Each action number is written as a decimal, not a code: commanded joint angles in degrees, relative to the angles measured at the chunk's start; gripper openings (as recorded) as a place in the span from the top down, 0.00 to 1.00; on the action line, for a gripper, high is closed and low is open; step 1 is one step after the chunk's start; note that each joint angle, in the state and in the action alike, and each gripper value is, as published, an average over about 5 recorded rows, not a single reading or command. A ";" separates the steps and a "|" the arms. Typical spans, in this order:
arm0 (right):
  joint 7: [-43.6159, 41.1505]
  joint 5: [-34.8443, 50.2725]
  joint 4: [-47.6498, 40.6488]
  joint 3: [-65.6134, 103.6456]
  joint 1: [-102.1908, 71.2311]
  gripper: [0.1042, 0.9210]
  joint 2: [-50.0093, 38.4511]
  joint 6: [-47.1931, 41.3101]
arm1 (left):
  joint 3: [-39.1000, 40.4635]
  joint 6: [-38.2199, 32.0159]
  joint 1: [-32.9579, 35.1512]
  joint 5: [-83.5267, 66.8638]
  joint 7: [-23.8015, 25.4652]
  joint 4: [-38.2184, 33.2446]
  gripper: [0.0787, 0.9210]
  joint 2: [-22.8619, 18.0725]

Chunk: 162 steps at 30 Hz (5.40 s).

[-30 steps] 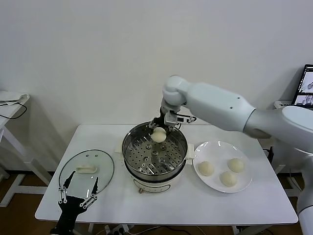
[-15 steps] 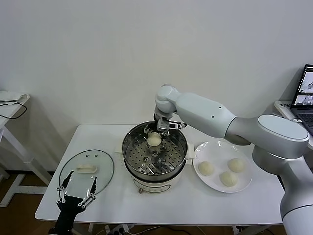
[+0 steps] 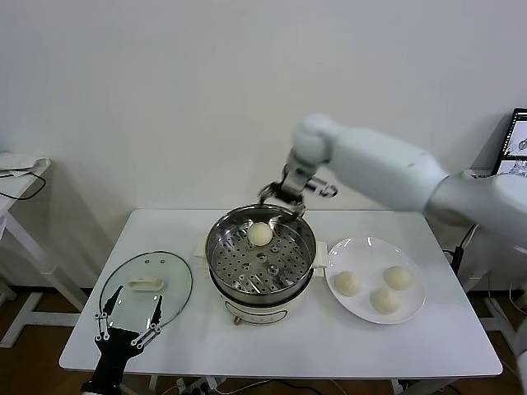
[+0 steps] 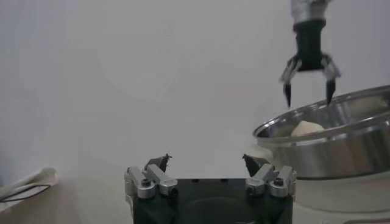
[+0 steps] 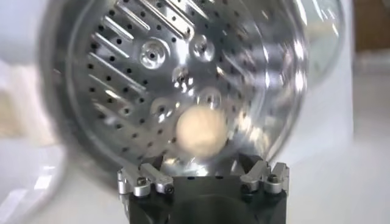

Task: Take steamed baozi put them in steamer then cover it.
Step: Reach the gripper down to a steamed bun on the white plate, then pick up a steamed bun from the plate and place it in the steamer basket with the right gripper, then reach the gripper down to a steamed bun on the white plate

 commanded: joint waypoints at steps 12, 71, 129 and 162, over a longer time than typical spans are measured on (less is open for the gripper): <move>4.46 17.31 8.22 -11.74 -10.17 0.12 -22.53 -29.50 | 0.90 0.46 -0.91 0.01 -0.01 1.03 0.12 -0.22; -3.53 23.03 11.28 -16.81 19.72 0.35 -4.05 -30.35 | 1.27 0.39 -1.02 -0.16 -0.46 0.65 0.12 0.22; 6.85 26.88 16.90 -17.08 12.56 0.12 0.78 -38.97 | 1.27 -0.31 -1.63 -0.32 -0.79 1.15 0.12 0.14; 8.97 4.01 12.24 -8.68 -18.41 0.12 -26.53 -26.46 | 1.12 -0.22 -0.39 1.01 -0.92 1.78 0.12 -0.68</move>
